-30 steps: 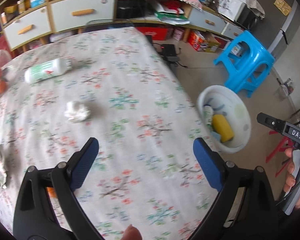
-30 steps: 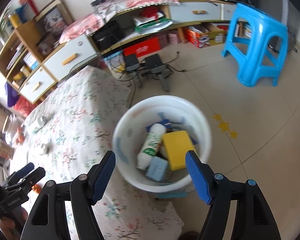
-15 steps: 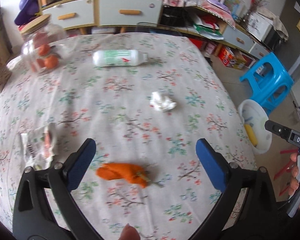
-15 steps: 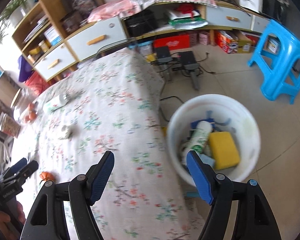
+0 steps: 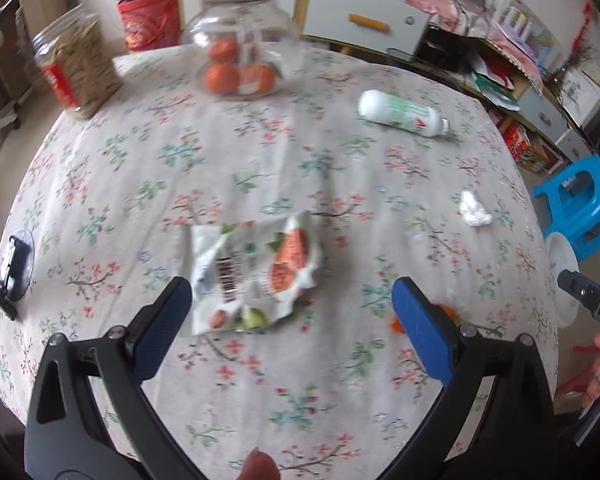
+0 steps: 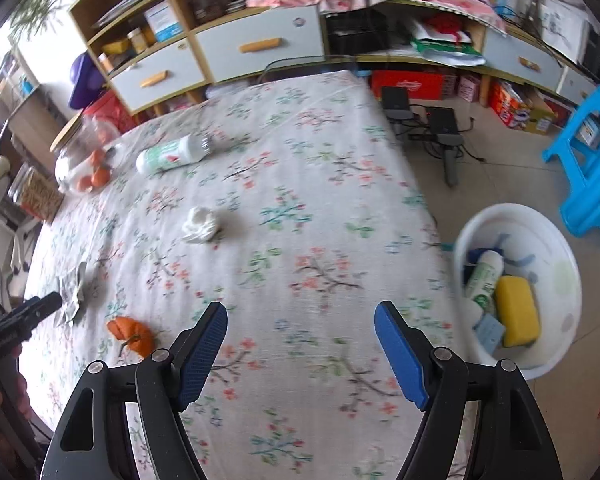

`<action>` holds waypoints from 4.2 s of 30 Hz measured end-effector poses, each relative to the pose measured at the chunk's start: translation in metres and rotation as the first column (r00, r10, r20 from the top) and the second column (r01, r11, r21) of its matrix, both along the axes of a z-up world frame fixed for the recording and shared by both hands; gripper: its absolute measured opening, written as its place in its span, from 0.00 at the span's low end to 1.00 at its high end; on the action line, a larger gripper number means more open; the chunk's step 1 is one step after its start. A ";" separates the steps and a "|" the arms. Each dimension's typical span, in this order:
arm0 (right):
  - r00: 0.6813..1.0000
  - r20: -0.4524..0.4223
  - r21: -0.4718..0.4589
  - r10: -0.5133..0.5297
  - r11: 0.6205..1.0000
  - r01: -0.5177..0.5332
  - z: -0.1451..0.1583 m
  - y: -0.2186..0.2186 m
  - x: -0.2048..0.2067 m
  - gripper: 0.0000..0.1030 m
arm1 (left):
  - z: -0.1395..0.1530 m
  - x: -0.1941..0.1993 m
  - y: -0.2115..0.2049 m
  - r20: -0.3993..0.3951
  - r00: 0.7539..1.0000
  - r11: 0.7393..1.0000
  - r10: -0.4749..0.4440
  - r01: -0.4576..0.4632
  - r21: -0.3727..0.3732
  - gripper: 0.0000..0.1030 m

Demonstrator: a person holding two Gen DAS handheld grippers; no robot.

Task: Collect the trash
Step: 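Grasp the printed snack pouch with the left gripper while the right gripper grasps the orange toy, then carry the pouch and orange toy over the bin and release both grippers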

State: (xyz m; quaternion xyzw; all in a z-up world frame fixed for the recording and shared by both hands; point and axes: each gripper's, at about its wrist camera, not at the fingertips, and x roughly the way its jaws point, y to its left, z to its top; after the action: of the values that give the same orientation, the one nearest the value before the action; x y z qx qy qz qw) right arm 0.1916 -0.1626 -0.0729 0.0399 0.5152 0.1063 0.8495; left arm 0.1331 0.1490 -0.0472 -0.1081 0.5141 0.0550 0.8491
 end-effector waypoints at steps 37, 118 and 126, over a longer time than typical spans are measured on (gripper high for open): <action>0.936 -0.093 -0.020 0.340 0.939 -0.344 -0.042 0.148 -0.020 0.62 | 0.000 -0.027 0.031 0.030 0.999 0.995 0.013 -0.010 -0.102 0.05; 0.923 -0.067 0.109 -0.378 0.917 0.384 -0.023 -0.275 -0.051 0.23 | 0.011 0.042 -0.351 0.198 0.825 0.826 -0.530 0.555 -0.100 0.56; 0.925 -0.071 0.092 -0.374 0.921 0.379 -0.024 -0.266 -0.043 0.23 | 0.011 0.038 -0.316 0.160 0.848 0.852 -0.505 0.519 -0.063 0.69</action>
State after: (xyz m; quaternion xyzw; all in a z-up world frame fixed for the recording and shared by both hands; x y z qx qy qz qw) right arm 0.1485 -0.4287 -0.0974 0.1848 0.5136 -0.0333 0.8372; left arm 0.1713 -0.1672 -0.0363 -0.0148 0.4667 -0.2079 0.8595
